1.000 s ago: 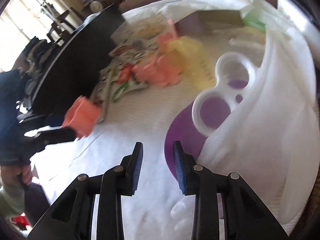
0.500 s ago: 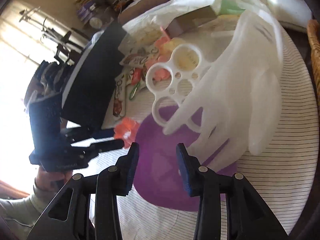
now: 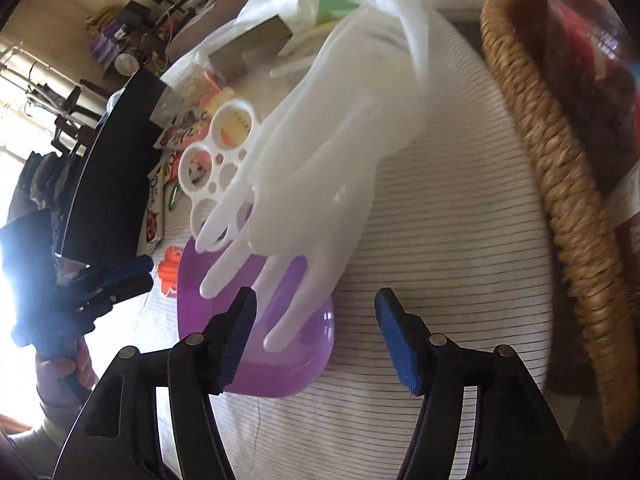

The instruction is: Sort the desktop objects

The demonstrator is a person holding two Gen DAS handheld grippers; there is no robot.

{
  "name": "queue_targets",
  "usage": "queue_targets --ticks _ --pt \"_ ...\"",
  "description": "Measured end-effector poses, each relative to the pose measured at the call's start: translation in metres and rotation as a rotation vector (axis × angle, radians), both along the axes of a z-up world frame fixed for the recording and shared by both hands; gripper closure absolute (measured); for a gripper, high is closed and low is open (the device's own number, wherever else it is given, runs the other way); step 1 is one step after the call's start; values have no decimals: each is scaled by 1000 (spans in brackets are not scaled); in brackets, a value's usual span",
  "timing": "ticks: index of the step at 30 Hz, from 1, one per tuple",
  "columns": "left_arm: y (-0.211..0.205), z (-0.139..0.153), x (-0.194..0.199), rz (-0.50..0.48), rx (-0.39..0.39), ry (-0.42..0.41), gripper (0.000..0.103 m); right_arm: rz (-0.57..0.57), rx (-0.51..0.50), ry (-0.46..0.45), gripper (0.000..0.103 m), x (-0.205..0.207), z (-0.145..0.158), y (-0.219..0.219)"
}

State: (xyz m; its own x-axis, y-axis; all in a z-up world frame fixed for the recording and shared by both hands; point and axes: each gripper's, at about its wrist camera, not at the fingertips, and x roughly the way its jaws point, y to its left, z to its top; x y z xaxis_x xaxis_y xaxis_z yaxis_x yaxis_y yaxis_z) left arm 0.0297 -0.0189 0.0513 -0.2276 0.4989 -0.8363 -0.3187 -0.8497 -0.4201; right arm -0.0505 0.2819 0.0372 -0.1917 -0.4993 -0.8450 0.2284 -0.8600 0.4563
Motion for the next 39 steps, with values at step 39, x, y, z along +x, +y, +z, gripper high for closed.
queue_targets --ticks 39 --pt "-87 48 51 79 -38 43 36 161 79 352 39 -3 61 -138"
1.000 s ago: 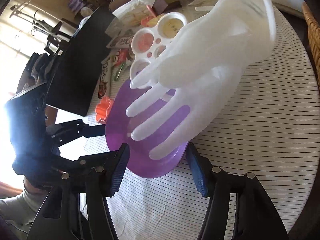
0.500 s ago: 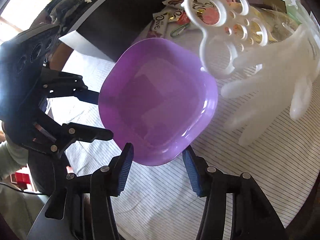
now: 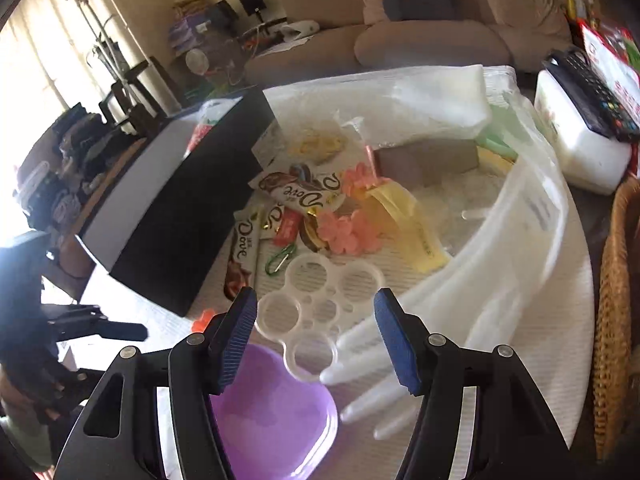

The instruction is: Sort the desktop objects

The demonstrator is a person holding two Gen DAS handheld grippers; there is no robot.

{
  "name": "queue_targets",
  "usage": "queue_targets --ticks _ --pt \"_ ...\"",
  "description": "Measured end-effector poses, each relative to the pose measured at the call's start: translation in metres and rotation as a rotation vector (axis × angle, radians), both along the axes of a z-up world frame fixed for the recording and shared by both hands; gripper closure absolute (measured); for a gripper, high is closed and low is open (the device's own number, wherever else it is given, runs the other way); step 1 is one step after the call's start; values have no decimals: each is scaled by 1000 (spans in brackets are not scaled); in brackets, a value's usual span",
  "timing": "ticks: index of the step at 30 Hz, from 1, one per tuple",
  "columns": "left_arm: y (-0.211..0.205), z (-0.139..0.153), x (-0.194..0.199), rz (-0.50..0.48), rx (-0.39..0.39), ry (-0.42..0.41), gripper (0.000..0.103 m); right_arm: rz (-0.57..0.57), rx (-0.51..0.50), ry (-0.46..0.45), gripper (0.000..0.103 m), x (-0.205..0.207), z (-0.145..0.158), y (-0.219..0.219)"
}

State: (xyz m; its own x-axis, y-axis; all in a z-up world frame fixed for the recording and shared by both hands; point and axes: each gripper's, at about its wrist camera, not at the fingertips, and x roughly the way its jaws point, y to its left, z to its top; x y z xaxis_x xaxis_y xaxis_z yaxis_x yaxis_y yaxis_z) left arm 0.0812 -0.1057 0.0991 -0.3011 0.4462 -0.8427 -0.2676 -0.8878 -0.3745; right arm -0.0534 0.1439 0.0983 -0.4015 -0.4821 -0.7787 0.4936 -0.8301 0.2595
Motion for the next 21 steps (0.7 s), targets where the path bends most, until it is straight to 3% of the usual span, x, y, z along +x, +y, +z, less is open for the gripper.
queue_targets --ticks 3,5,8,13,17,21 --pt "13 -5 -16 20 36 53 36 -18 115 -45 39 -16 -22 -22" --pt "24 -13 -26 21 71 51 36 -18 121 -107 40 -21 -38 -31" --pt "35 -21 -38 26 78 34 36 -70 137 -126 41 -26 -48 -29" --pt "39 -27 -47 38 112 23 36 -98 89 -142 42 -35 -50 -15" --pt "36 -26 -55 53 133 23 36 -138 -50 -208 42 -38 -41 10" --pt "49 -33 -66 54 77 36 36 -122 56 -210 42 -28 -41 22"
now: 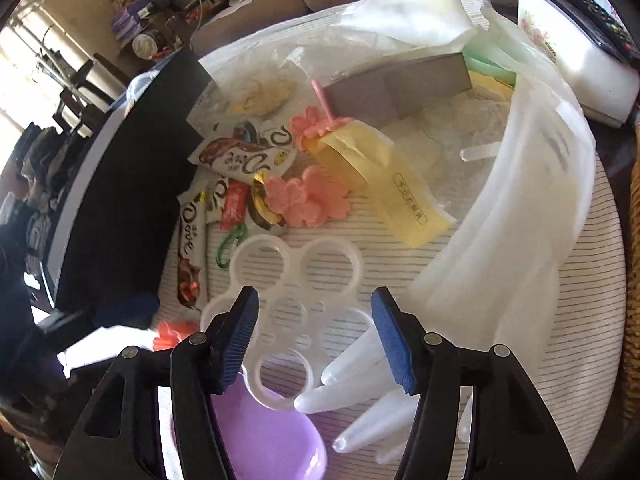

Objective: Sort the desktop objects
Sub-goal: 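Grasp the white plastic ring holder with the left gripper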

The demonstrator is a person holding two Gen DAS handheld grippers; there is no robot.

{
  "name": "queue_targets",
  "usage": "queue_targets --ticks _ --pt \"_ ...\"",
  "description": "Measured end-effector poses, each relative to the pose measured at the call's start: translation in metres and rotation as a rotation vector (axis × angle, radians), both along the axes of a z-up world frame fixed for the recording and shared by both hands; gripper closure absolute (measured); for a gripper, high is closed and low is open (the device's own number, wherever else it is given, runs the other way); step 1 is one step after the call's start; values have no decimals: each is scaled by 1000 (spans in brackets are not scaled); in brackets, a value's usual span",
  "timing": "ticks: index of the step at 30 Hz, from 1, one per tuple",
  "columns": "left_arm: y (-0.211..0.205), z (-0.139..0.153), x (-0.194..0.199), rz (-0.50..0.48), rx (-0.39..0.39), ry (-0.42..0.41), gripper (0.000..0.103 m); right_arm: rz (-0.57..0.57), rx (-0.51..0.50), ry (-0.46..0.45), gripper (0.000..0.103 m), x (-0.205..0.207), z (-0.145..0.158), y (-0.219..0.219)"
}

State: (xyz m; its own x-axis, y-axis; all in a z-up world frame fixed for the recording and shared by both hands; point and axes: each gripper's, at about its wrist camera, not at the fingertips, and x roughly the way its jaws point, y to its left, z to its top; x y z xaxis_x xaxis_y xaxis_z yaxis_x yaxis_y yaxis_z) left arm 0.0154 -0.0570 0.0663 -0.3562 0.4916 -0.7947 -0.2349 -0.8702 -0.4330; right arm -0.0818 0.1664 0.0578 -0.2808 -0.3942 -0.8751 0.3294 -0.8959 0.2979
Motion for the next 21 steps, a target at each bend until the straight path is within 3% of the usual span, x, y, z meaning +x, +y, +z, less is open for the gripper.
queue_targets --ticks 6,8,11,14,17,18,21 --pt "16 -18 -8 -5 -61 -39 44 -43 281 30 43 11 -5 40" --pt "17 -23 -10 4 -65 -49 44 -86 210 16 42 10 -4 60" --pt "18 -30 -13 11 -71 -61 45 -110 -68 -16 42 6 0 77" --pt "20 -34 -16 13 -74 -77 55 -118 -238 -59 42 1 -2 78" --pt "24 -38 -17 7 -92 -83 62 -121 -249 -102 42 -4 -12 71" --pt "25 -39 -17 7 -101 -81 68 -114 -232 -111 42 -4 -15 68" --pt "30 -44 -18 -6 -135 -77 82 -54 -190 -130 70 1 -20 57"
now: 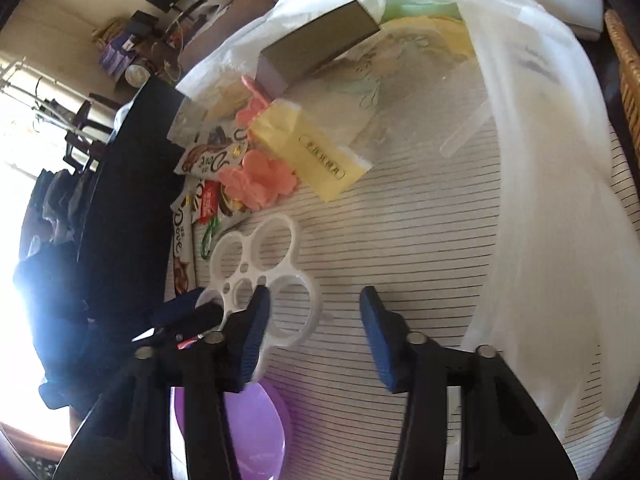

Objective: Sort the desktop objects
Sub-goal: 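Grasp the white plastic ring holder with the left gripper, then lift the white ring holder into the box and open the left gripper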

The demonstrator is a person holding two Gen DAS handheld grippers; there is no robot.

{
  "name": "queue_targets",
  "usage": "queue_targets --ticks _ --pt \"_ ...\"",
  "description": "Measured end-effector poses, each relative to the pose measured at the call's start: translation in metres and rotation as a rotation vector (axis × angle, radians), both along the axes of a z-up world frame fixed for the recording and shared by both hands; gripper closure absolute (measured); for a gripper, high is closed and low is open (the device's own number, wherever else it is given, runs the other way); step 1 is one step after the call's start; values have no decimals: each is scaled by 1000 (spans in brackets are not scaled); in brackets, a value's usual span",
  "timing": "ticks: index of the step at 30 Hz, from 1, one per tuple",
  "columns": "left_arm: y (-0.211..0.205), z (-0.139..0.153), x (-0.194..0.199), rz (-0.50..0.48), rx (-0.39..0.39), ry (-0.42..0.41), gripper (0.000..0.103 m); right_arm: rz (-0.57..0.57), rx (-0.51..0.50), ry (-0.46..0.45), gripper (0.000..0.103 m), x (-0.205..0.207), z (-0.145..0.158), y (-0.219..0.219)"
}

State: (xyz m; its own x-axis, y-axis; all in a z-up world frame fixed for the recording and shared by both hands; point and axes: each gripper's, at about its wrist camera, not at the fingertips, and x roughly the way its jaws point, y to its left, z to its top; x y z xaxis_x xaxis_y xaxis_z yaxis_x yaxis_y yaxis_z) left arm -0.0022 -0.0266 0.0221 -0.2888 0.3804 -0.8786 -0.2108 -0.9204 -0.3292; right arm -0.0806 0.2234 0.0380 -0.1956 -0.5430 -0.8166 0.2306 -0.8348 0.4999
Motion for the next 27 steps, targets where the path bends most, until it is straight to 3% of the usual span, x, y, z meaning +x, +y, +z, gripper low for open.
queue_targets --ticks 5,9,14,18,23,27 --pt "-1 1 1 11 -11 24 86 75 139 102 75 9 3 -29" --pt "-13 18 3 13 71 33 86 63 114 141 75 11 15 -25" --pt "-18 64 21 -26 85 128 86 68 38 202 75 22 43 -22" --pt "-28 80 33 -42 90 162 86 91 11 241 75 37 60 -28" --pt "-49 110 44 -25 97 204 85 127 10 307 75 49 88 -55" --pt "-91 145 52 33 128 252 85 165 -10 377 75 54 117 -92"
